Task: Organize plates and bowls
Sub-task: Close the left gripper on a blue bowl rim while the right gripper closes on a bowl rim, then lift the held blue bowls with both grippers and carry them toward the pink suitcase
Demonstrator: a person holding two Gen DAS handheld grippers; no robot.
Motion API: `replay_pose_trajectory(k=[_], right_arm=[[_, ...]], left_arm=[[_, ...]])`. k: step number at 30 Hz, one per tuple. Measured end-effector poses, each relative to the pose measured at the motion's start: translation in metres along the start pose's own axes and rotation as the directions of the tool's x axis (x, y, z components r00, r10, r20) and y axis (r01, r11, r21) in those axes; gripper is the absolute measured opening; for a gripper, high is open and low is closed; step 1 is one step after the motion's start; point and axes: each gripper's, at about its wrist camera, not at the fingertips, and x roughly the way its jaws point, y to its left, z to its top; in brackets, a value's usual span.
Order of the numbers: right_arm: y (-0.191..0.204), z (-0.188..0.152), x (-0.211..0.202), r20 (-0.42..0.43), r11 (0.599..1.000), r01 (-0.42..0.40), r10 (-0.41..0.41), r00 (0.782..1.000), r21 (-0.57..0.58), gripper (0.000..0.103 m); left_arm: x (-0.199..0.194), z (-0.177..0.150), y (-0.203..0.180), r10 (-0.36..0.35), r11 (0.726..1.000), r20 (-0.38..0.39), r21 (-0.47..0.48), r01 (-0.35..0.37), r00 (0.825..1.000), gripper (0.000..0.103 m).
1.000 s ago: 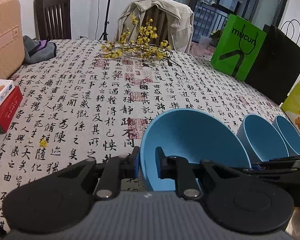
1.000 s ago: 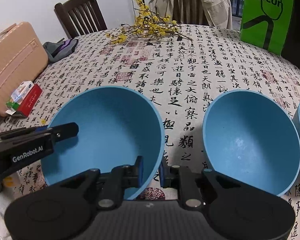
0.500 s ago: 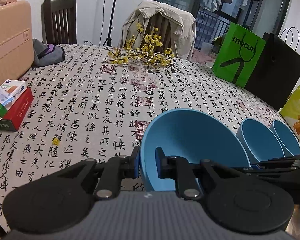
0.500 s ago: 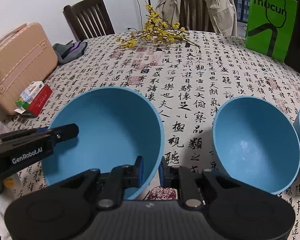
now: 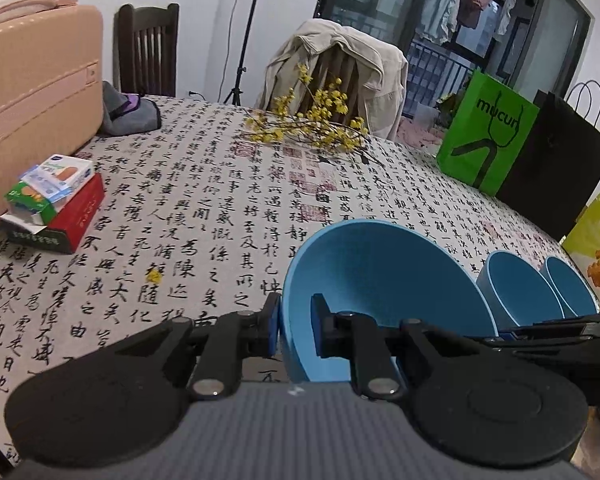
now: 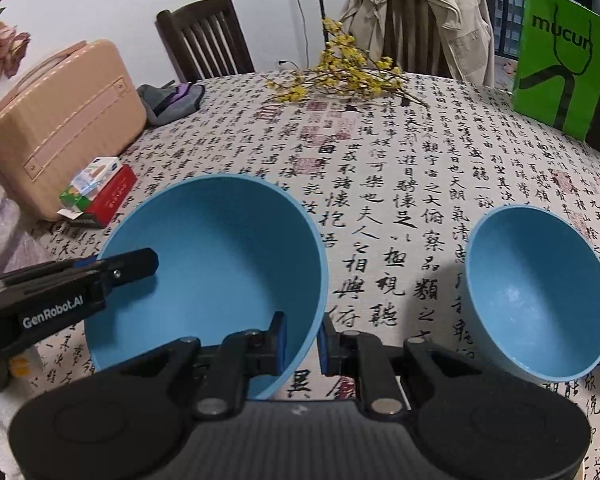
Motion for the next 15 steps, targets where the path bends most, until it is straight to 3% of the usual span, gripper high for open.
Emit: replay_pose_trajectory(k=[15], right_arm=[[0.038, 0.000, -0.009, 0.011, 0.997, -0.055, 0.055, 0.998, -0.061, 0.015]], left_arm=[[-0.037, -0.010, 0.034, 0.029, 0.998, 0.054, -0.065, -0.026, 0.998, 0.016]])
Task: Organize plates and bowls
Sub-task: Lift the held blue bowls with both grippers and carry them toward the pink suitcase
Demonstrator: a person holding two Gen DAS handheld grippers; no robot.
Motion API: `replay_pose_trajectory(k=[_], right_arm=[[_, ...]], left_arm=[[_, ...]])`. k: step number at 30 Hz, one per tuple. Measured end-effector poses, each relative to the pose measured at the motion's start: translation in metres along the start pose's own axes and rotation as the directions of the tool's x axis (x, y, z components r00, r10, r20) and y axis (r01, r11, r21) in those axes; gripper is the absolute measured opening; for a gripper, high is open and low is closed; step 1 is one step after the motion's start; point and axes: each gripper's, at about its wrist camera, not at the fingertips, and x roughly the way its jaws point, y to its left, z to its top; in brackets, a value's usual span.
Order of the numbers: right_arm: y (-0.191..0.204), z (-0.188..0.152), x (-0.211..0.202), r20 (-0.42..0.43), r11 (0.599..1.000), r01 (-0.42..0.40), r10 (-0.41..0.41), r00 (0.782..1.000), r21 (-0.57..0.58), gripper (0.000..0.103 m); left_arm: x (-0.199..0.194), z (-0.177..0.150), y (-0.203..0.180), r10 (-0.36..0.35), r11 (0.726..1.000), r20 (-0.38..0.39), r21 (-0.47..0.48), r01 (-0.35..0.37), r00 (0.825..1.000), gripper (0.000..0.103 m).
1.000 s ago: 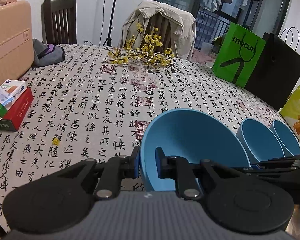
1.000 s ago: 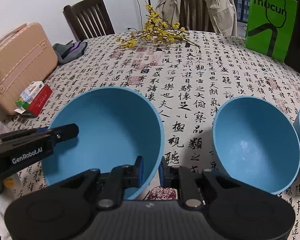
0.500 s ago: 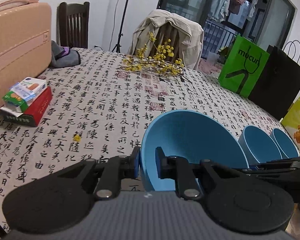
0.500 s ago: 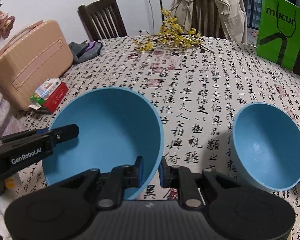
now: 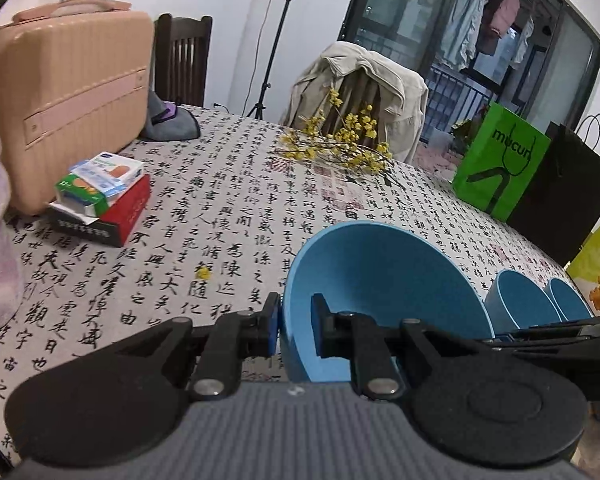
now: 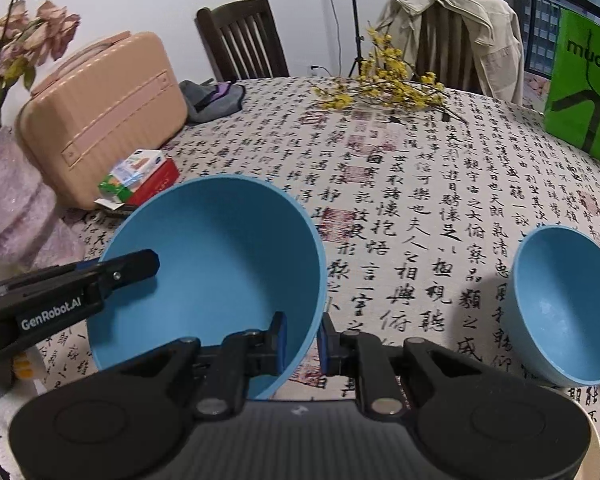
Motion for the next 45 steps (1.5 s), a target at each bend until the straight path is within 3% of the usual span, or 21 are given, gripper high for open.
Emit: replay_pose_trajectory(k=[18, 45], right_arm=[[0.043, -0.001, 0.012, -0.031, 0.996, -0.065, 0.063, 0.998, -0.068, 0.015], [0.084, -0.014, 0.053, -0.135, 0.988, -0.113, 0.098, 0.986, -0.108, 0.015]], left_arm=[[-0.025, -0.010, 0.043, 0.059, 0.996, 0.022, -0.067, -0.058, 0.998, 0.016], [-0.024, -0.036, 0.093, 0.117, 0.979, -0.040, -0.160, -0.122, 0.992, 0.017]])
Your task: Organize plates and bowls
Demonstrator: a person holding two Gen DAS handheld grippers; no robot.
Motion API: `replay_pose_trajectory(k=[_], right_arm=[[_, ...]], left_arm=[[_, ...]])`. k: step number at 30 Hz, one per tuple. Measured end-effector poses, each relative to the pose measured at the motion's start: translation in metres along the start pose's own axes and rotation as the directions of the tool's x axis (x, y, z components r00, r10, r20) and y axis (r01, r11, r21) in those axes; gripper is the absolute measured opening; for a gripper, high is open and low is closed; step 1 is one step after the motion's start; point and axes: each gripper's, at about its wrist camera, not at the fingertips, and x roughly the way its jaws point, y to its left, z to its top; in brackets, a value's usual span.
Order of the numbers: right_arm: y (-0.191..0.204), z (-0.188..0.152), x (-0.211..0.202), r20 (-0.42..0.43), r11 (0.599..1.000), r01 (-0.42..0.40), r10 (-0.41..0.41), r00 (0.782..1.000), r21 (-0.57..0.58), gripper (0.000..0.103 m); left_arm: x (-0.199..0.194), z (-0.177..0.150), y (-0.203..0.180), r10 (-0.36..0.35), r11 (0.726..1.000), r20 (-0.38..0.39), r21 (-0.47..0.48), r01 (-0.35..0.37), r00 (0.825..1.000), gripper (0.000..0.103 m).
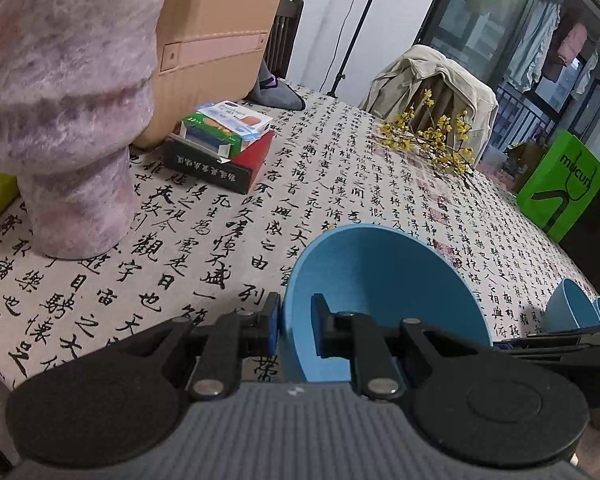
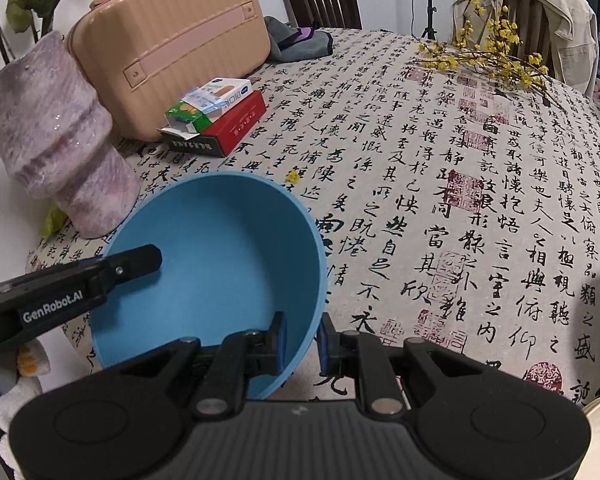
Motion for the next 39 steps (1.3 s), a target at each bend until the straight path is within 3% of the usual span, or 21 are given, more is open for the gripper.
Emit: replay_pose_trajectory(k=[34, 35, 39], right_arm=[[-0.002, -0.001, 0.014, -0.020, 1.000, -0.004, 0.004, 1.000, 0.011, 0.020], [-0.003, -0.001, 0.013, -0.019, 1.000, -0.007, 0.008, 1.000, 0.017, 0.022], [-0.007, -0.004, 0.005, 0.011, 0.999, -0.033, 0.033, 0.999, 0.025, 0.055]], left_arm=[[0.016, -0.005, 0.005, -0.002, 1.000, -0.039, -0.015, 0.001, 0.999, 0.017], [0.017, -0.005, 0.006, -0.004, 1.000, -0.047, -0.018, 0.003, 0.999, 0.017], [0.014, -0.009, 0.005, 0.011, 1.000, -0.022, 0.006, -0.011, 1.000, 0.021]])
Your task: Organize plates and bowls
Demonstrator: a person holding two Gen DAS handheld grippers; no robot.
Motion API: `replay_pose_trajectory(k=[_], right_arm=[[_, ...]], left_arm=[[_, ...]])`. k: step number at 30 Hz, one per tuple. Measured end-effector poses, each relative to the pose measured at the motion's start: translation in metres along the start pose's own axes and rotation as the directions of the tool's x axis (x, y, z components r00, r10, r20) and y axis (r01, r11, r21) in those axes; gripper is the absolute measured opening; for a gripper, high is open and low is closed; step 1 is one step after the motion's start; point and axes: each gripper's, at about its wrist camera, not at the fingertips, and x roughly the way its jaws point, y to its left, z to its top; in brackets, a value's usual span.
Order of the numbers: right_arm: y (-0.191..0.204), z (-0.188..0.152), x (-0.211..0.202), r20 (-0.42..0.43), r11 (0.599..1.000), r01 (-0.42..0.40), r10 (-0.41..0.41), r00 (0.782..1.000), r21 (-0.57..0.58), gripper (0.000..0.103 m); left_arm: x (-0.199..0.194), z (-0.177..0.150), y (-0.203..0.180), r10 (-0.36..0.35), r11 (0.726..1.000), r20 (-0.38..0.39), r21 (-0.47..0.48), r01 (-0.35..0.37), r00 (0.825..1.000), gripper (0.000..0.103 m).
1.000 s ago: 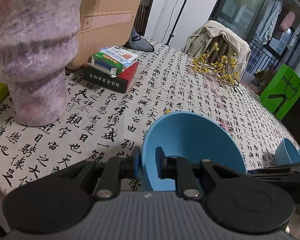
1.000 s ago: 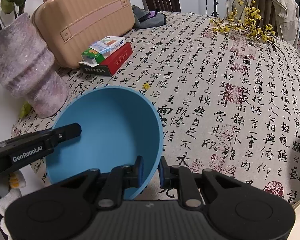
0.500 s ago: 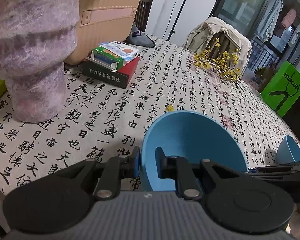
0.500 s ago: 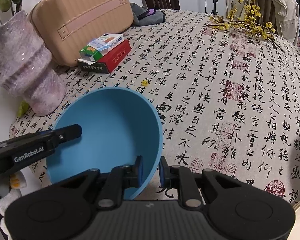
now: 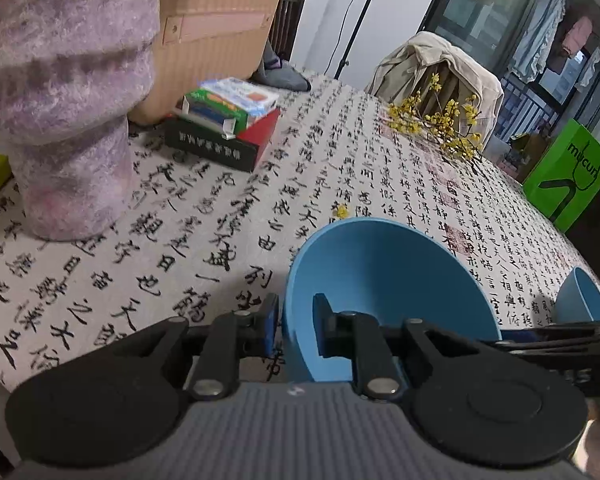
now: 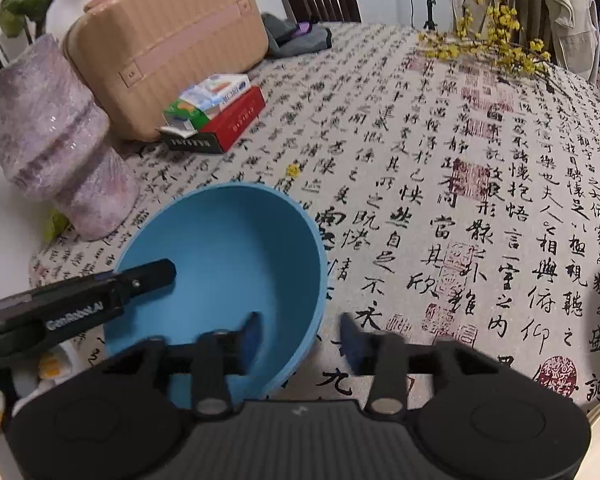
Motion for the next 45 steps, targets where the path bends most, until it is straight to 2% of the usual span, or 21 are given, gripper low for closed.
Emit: replay_pose_trajectory(k=[2, 6, 8, 12, 14, 15, 18, 21, 23, 26, 29, 34, 37, 42, 45], right_arm=[[-0.001, -0.002, -0.006, 0.027, 1.000, -0.001, 0.001, 1.000, -0.005, 0.058], [-0.009, -0.013, -0.019, 0.085, 1.000, -0.022, 0.021, 0.996, 0.011, 0.067], [-0.013, -0.019, -0.026, 0.123, 1.000, -0.025, 0.023, 0.992, 0.015, 0.072], [-0.024, -0.036, -0.042, 0.224, 0.999, -0.041, 0.038, 0.974, 0.013, 0.090], [-0.032, -0.048, -0.049, 0.267, 0.998, -0.054, 0.047, 0.963, 0.019, 0.096], [-0.035, -0.054, -0.052, 0.282, 0.998, -0.056, 0.047, 0.958, 0.023, 0.102], [-0.045, -0.073, -0.061, 0.332, 0.999, -0.031, 0.021, 0.943, 0.026, 0.103], [-0.052, -0.092, -0.069, 0.391, 1.000, 0.008, -0.019, 0.920, 0.028, 0.103], [-0.056, -0.106, -0.074, 0.435, 0.999, 0.028, -0.039, 0.900, 0.032, 0.103], [-0.062, -0.131, -0.081, 0.495, 0.997, 0.071, -0.081, 0.865, 0.040, 0.103], [-0.070, -0.152, -0.085, 0.538, 0.991, 0.105, -0.134, 0.832, 0.084, 0.103], [-0.076, -0.178, -0.090, 0.584, 0.981, 0.147, -0.195, 0.788, 0.129, 0.103], [-0.081, -0.191, -0.094, 0.605, 0.976, 0.146, -0.214, 0.767, 0.159, 0.103], [-0.091, -0.204, -0.098, 0.617, 0.967, 0.143, -0.245, 0.748, 0.211, 0.103], [-0.097, -0.209, -0.101, 0.625, 0.961, 0.142, -0.264, 0.735, 0.239, 0.103]], left_arm=[[-0.005, -0.001, -0.001, 0.012, 1.000, 0.033, 0.018, -0.012, 0.999, 0.040], [-0.019, -0.004, 0.000, 0.026, 0.999, 0.112, 0.036, -0.030, 0.993, 0.057], [-0.026, -0.006, 0.001, 0.027, 0.999, 0.152, 0.034, -0.032, 0.988, 0.077], [-0.043, -0.019, 0.001, -0.002, 1.000, 0.253, 0.026, -0.004, 0.967, 0.087], [-0.050, -0.027, 0.000, -0.021, 1.000, 0.301, 0.013, 0.018, 0.953, 0.102], [-0.053, -0.031, -0.002, -0.030, 1.000, 0.324, 0.009, 0.028, 0.945, 0.103], [-0.064, -0.043, -0.011, -0.069, 0.997, 0.406, 0.043, 0.057, 0.911, 0.103], [-0.073, -0.055, -0.023, -0.062, 0.997, 0.494, 0.071, 0.031, 0.867, 0.103], [-0.075, -0.062, -0.032, -0.062, 0.995, 0.521, 0.094, 0.015, 0.851, 0.103], [-0.074, -0.068, -0.041, -0.077, 0.992, 0.532, 0.128, 0.010, 0.843, 0.103], [-0.074, -0.073, -0.047, -0.115, 0.988, 0.531, 0.150, 0.040, 0.840, 0.103], [-0.076, -0.079, -0.062, -0.166, 0.978, 0.537, 0.195, 0.070, 0.827, 0.103], [-0.074, -0.082, -0.072, -0.196, 0.970, 0.527, 0.227, 0.085, 0.827, 0.103], [-0.065, -0.084, -0.086, -0.256, 0.958, 0.478, 0.245, 0.152, 0.840, 0.103], [-0.061, -0.090, -0.097, -0.295, 0.945, 0.455, 0.267, 0.188, 0.840, 0.103]])
